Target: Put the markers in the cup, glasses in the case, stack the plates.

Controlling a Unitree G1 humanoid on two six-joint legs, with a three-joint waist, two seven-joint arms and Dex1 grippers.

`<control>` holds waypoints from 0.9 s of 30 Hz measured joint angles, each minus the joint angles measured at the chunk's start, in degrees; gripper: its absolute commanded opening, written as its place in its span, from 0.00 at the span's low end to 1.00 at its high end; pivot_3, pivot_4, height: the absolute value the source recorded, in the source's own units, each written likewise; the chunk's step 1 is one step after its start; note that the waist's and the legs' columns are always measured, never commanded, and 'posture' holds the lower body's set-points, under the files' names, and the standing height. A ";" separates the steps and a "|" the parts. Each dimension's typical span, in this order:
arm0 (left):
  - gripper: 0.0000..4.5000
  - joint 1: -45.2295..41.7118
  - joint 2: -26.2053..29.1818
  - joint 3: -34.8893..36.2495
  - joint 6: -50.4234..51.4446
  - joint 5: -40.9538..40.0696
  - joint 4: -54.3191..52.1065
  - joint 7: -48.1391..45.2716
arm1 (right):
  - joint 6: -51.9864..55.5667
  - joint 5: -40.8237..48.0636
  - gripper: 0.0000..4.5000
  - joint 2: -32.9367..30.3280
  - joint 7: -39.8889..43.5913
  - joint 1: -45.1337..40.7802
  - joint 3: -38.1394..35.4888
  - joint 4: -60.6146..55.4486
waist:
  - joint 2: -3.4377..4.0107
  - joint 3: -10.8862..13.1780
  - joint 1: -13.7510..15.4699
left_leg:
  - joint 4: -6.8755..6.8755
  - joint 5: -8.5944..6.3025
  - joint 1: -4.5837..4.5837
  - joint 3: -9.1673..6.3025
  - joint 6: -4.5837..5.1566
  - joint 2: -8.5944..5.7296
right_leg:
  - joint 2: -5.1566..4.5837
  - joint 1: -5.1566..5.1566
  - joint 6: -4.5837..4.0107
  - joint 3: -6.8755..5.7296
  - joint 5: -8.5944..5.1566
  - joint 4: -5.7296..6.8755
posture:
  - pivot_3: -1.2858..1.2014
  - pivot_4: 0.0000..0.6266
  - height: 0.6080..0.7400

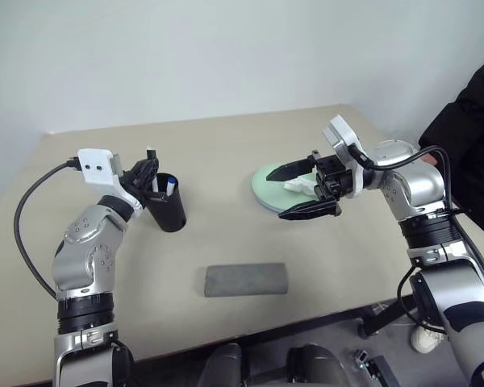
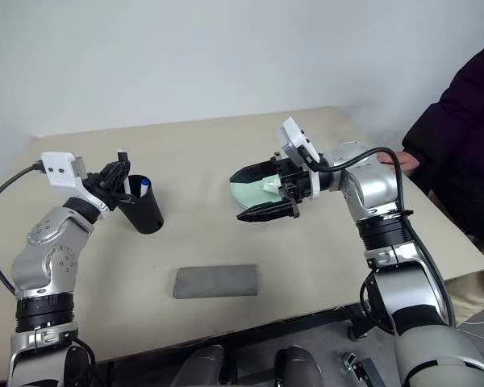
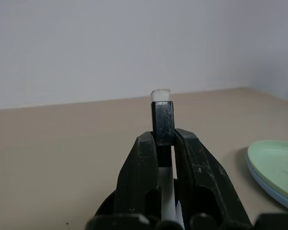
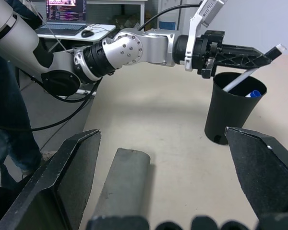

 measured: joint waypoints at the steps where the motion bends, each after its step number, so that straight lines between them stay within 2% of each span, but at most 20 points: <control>1: 0.38 -0.02 0.00 0.17 0.00 -0.03 0.02 0.00 | -0.01 0.00 1.00 0.00 0.00 0.00 0.02 0.00 | 0.00 0.00 0.00 | 0.00 0.00 0.00 0.00 0.00 0.00 | 0.00 0.00 0.00 0.00 0.00 0.00 | 0.52 0.00 0.70; 9: 0.98 -0.06 0.11 0.37 0.09 -0.05 0.14 0.21 | -0.14 -0.32 1.00 0.11 0.00 0.00 0.14 0.29 | 0.00 0.00 0.01 | 0.00 0.00 0.00 0.00 0.00 0.00 | 0.00 0.00 0.00 0.00 0.00 0.00 | 0.52 0.00 0.70; 17: 0.98 0.20 1.30 0.98 2.78 -2.13 -0.34 -0.67 | -0.21 -0.74 1.00 0.47 0.02 0.00 0.23 0.42 | -0.01 0.00 -0.02 | 0.00 0.00 -0.02 0.00 0.00 0.01 | 0.00 -0.02 0.00 0.00 0.00 0.00 | 0.52 0.00 0.70; 24: 0.98 6.73 13.50 6.41 10.36 -9.37 -9.09 -10.79 | -0.26 -1.17 1.00 0.11 -0.03 0.75 0.39 0.42 | 0.04 0.03 -0.43 | -0.09 -0.01 -0.02 0.02 -0.02 0.04 | 0.00 -0.10 -0.05 0.01 -0.04 -0.06 | 0.52 0.00 0.70; 27: 0.98 10.60 16.70 9.66 11.30 -11.60 -11.26 -14.78 | -0.25 -1.23 1.00 0.31 -0.21 1.04 0.44 0.40 | 0.07 0.05 -0.35 | -0.10 -0.01 0.00 0.00 -0.02 0.05 | -0.03 -0.13 -0.12 -0.01 -0.08 -0.09 | 0.52 0.00 0.70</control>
